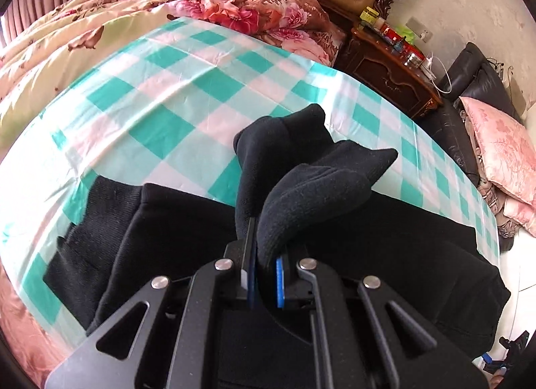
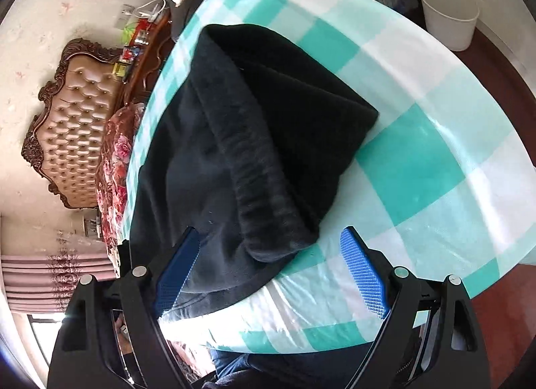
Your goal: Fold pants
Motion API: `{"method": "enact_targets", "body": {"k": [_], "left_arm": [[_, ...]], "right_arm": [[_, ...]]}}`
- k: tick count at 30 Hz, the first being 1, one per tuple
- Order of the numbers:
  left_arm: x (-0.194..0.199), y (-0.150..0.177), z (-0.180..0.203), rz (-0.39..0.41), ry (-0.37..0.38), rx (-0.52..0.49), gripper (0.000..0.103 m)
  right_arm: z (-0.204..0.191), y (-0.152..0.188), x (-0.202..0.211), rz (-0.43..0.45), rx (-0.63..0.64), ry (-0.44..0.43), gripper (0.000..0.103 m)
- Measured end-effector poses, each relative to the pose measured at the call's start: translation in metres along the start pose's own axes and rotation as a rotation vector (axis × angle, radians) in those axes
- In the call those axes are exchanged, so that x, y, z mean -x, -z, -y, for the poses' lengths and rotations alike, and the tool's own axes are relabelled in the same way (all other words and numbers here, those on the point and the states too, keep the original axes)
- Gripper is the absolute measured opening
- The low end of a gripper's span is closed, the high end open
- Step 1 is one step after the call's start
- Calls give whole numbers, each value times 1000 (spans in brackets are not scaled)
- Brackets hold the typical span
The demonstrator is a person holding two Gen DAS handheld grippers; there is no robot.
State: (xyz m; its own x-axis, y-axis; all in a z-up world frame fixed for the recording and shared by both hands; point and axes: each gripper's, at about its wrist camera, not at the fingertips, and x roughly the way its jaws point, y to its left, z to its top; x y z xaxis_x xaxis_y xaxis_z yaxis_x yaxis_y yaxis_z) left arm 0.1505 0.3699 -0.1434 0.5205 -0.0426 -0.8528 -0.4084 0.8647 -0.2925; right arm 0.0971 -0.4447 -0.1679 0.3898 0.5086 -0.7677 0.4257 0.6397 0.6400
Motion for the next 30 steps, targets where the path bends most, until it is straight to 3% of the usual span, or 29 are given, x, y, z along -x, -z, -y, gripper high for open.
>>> {"method": "enact_targets", "body": {"k": [9,11,13,15,16,17,19,21,22,24,27,30], "left_arm": [[0,0,-2,8,9,3,8],[1,0,-3,10,10,2,8],[1,0,-2,11,8,-2,8],[-1,0,-2,12,5,-6,8],[-1,0,-2,12,6,-6,8],[-1,0,-2,13,6,-8,8],[-1,0,-1,14,8,-8,8],[-1,1,-1,14,6,-10,8],[-1,1,-1,13,4,-11,9],[-1,0,-1,11,4,-11,9],[-2,0,-2,12,5,-12,9],[-3,0,-2,11,7,-11,9]], "right_arm": [[-26,6,-8,32,95,60,84],[-27,9,-2,80,113,87,85],[-25,11,4,149,112,93,98],[-26,12,9,193,157,172,96],[-28,15,10,217,182,228,58],[-27,15,8,209,198,280,9],[-27,17,6,228,219,340,11],[-33,23,7,270,273,388,53],[-36,26,8,283,292,367,98],[-42,30,14,312,324,354,97],[-36,23,10,243,259,315,79],[-22,16,3,178,165,247,77]]}}
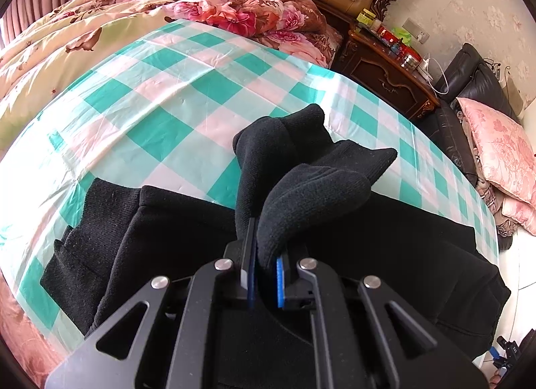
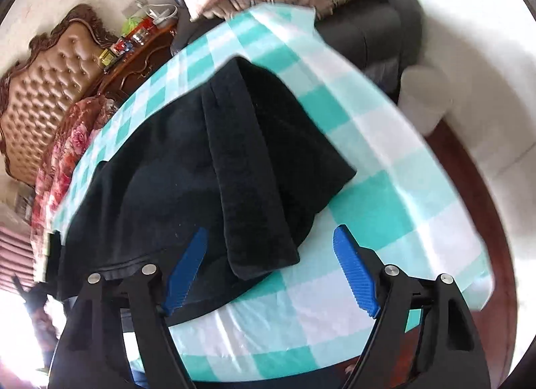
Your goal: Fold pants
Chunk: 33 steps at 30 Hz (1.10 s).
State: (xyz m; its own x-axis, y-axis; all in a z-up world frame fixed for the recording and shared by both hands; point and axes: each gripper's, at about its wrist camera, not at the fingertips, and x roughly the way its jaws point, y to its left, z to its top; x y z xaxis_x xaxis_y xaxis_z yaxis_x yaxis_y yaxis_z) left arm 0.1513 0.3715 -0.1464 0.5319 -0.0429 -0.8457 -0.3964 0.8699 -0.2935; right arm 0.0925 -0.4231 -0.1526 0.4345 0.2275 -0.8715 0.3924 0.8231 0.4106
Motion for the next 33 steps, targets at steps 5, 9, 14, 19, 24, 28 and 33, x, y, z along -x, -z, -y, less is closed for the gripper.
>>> {"method": "enact_targets", "body": {"k": [5,9,14,19,24,28,33], "left_arm": [[-1,2,0,-1,-1,2,9],[-2,2,0,-4,-3,3,9],[-3,3,0,-1,-2,-2,9],[-10,-3,2,-10,2,-10,8],[13,-23,3,48,8,4,8],[73,-2,-13,136,98,114,8],[53,83,-57,9,88,271,8]], "right_arm": [[12,6,-10,-101,-127,-101,70],[16,6,-13,-124,-170,-138,62],[6,7,1,-89,-126,-104,35],[0,-8,-1,-82,-78,-112,23],[-26,-49,30,37,24,-209,11],[-45,-66,79,219,113,-187,10],[6,-64,33,105,-3,-91,10]]}}
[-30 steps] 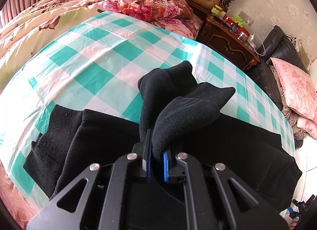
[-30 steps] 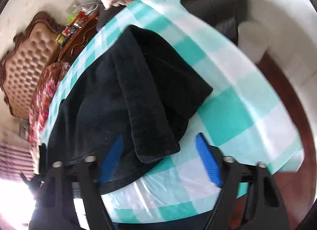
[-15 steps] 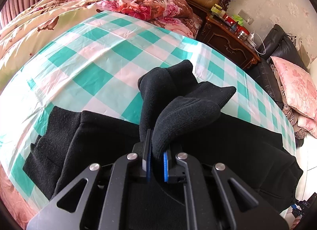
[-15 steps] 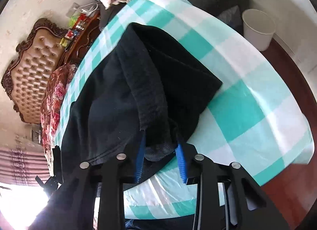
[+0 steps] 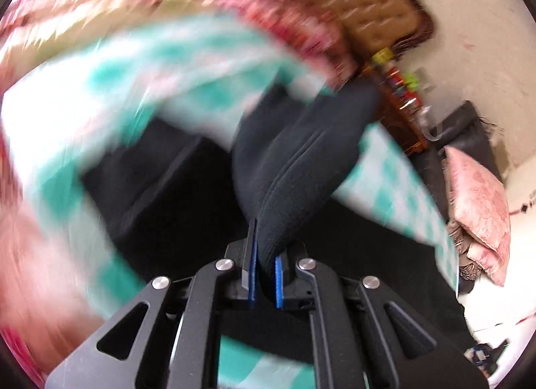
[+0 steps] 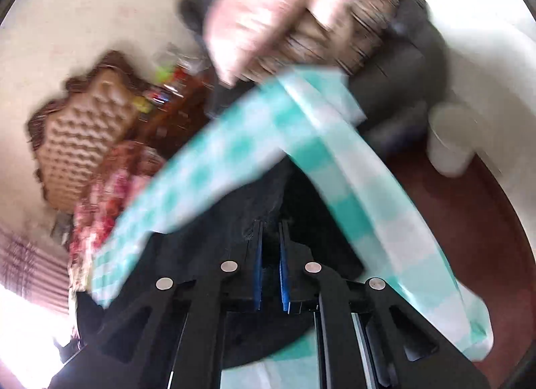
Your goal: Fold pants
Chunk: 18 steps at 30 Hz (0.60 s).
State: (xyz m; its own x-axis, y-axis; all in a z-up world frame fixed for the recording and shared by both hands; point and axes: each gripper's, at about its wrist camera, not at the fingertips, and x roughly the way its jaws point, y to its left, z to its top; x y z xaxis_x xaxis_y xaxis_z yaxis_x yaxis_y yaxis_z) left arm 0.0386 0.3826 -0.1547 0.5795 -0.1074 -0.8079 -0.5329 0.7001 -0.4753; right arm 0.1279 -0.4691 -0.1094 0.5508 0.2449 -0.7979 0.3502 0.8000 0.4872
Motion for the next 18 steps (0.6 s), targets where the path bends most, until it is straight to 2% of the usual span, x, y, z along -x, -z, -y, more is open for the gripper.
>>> {"method": "enact_targets", "body": {"k": [2,3,4,5,6,9,10,11,13,15,17,18], "left_arm": [[-22,23,-23,-76,-21,22,9],[-23,26,-26,-74,-25,21,15],[-21,27,-27,-57,-34,16,29],[-17,24,-27,-31,-43,3,37],[-13,19,-24,-8,-50,-12,51],[-6,4,-15,26,-85,-53,58],[-5,0,-15,36,-82,-48,63],[-4,-5,-16,40,-79,-40,63],[-6,-13,-25,44,-65,3,63],[-7,-19,-40,39,-21,78,61],[-10,-20,-62,32,76,208,59],[-9,-19,-72,33,115,254,53]], "right_arm": [[15,8,-22,-53,-1,54,10],[17,11,-24,-50,3,62,10],[19,11,-23,-45,-6,51,13],[20,10,-22,-44,-10,48,19],[19,10,-22,-43,-7,55,21],[14,14,-26,-45,19,83,37],[14,16,-27,-47,13,69,50],[15,18,-29,-51,9,48,59],[12,21,-33,-47,22,59,60],[7,21,-37,-49,60,78,60],[5,21,-38,-51,70,79,46],[5,20,-39,-52,73,87,44]]}}
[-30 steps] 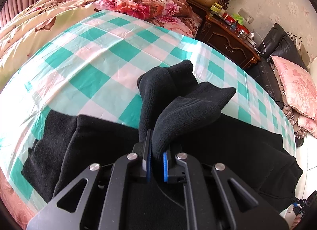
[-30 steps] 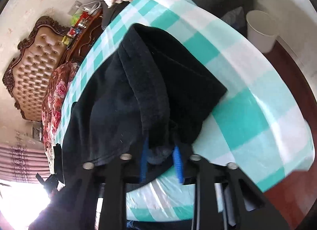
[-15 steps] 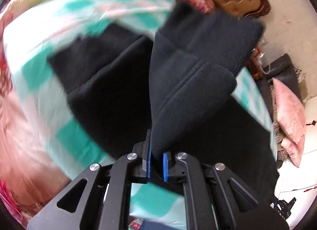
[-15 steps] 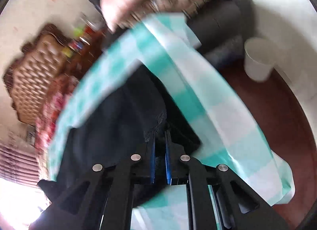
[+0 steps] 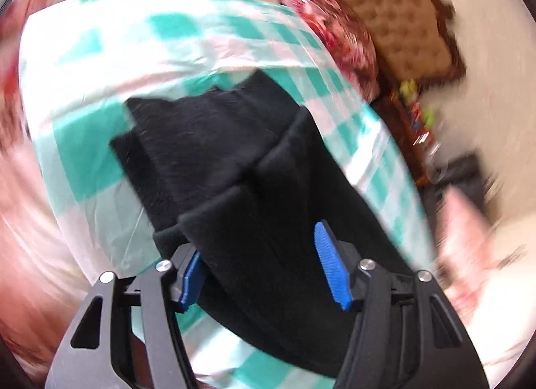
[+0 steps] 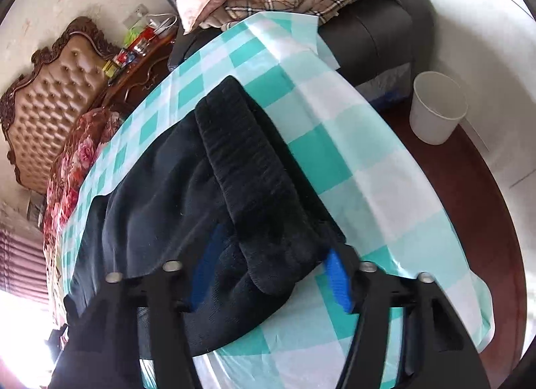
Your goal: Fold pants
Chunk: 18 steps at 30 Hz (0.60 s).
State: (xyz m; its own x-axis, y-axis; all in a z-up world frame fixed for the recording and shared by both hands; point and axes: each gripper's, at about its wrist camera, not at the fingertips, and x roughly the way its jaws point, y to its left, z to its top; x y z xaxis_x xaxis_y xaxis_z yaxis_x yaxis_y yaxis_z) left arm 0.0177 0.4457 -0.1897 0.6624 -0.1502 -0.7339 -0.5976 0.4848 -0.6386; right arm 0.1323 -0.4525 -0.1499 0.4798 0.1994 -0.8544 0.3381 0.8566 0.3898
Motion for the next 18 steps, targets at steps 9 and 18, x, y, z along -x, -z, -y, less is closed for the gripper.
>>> {"method": "enact_targets", "body": {"k": [9,18], "left_arm": [[13,-9,3,58,-8,-51,9],[18,2,-11,37,-17,-13,8]], "right_arm": [[-12,-3,31,61,56,-40,13],[-12,2,39,56,67,-51,13]]}}
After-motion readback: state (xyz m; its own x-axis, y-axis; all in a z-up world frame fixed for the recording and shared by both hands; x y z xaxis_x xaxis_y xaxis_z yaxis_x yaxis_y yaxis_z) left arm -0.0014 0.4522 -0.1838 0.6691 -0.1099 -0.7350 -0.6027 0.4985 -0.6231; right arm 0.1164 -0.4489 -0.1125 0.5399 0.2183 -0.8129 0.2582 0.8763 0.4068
